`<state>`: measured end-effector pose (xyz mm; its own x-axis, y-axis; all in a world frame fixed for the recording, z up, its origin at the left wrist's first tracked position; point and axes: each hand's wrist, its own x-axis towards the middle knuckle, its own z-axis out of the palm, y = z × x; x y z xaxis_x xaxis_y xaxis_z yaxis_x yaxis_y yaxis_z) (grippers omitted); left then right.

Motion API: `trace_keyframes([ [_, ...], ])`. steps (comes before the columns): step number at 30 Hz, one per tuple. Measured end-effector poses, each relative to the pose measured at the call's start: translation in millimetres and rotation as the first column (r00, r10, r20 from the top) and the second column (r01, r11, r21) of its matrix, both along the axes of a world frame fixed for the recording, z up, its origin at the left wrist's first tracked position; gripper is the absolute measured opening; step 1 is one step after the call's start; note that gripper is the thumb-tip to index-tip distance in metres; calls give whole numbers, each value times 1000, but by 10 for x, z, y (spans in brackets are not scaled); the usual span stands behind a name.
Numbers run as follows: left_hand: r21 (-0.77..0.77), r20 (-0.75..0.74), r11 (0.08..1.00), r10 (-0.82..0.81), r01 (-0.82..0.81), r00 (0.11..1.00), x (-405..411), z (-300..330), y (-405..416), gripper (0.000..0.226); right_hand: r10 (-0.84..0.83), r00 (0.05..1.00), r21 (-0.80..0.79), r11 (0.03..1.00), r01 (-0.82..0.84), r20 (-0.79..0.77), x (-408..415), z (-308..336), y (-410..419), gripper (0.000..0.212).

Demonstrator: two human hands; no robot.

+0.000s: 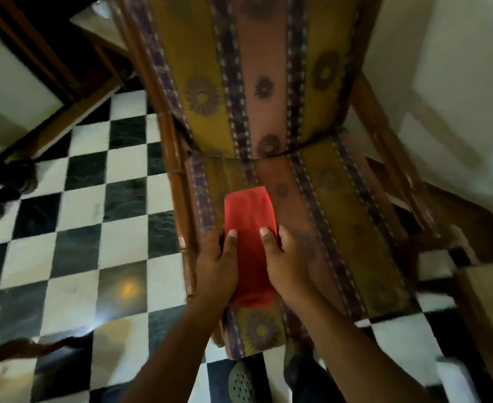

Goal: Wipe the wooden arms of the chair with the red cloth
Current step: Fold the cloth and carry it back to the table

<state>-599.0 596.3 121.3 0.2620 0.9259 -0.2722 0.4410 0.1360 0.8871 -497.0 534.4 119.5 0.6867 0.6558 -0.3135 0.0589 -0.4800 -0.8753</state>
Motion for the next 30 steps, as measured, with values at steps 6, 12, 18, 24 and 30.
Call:
trace_keyframes([
  [6,-17,21,957,-290,291,957,1036,42,-872,26,-226,973,-2,974,226,53,843,116,-1177,24],
  [12,-28,-77,769,-639,639,766,2255,-62,-2092,18,-537,843,54,841,539,-40,1707,21,-2660,38],
  [18,-65,-75,506,-862,860,501,3362,-226,-3600,13,-769,625,92,618,781,-137,2390,-281,-4266,25],
  [24,-26,-104,278,-956,960,274,4222,-574,-5127,13,-860,465,83,458,885,-210,2923,-631,-5757,34],
  [30,7,-142,146,-979,989,146,4688,-1101,-5892,11,-909,367,36,368,929,-197,3195,-1113,-6498,40],
])
